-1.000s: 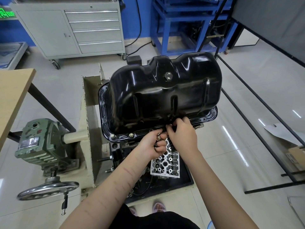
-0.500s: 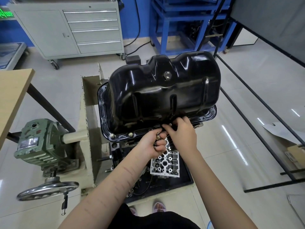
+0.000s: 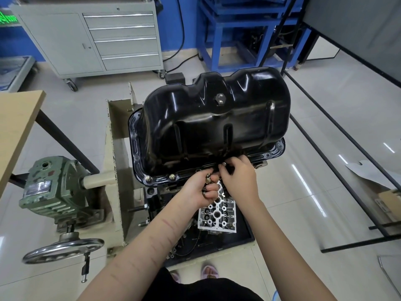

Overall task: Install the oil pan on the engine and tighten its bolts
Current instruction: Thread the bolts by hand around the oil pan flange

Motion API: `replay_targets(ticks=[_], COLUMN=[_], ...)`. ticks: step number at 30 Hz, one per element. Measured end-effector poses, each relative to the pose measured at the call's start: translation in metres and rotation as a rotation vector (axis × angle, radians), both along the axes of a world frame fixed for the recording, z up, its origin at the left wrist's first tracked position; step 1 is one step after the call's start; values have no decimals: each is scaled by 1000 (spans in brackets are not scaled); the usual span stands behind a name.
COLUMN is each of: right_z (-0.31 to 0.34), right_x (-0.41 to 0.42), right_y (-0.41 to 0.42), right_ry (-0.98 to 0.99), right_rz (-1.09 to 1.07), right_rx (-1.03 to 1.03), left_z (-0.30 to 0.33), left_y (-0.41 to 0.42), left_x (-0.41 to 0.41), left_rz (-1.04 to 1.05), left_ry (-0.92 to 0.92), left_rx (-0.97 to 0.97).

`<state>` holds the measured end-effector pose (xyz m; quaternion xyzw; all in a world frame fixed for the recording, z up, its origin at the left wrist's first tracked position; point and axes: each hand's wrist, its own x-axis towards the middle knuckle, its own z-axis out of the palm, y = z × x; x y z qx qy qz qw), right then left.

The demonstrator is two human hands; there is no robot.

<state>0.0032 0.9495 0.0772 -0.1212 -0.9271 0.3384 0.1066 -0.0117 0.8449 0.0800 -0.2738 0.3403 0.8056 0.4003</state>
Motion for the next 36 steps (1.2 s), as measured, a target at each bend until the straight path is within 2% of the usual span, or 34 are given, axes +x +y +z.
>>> replay_targets(ticks=[6, 11, 17, 20, 23, 26, 33, 36], right_z=[3, 0, 5, 4, 5, 5, 14, 19], right_x=[-4, 1, -1, 14, 34, 45, 47, 49], right_y=[0, 1, -1, 1, -3, -13, -19, -17], right_ry=[-48, 18, -29, 46, 111, 84, -34, -64], right_rz=[-5, -12, -31, -55, 50, 163, 35, -13], right_rx=[61, -1, 70, -23, -160, -134, -191, -403], left_z=[0, 1, 1, 1, 1, 1, 4, 5], left_y=[0, 0, 0, 0, 1, 1, 4, 3], left_x=[-1, -1, 0, 0, 0, 2, 14, 16], left_rz=[-4, -8, -26, -30, -24, -26, -141, -172], left_ry=[-2, 0, 10, 15, 30, 49, 195, 250], left_rx=[-1, 3, -2, -18, -45, -103, -202, -199])
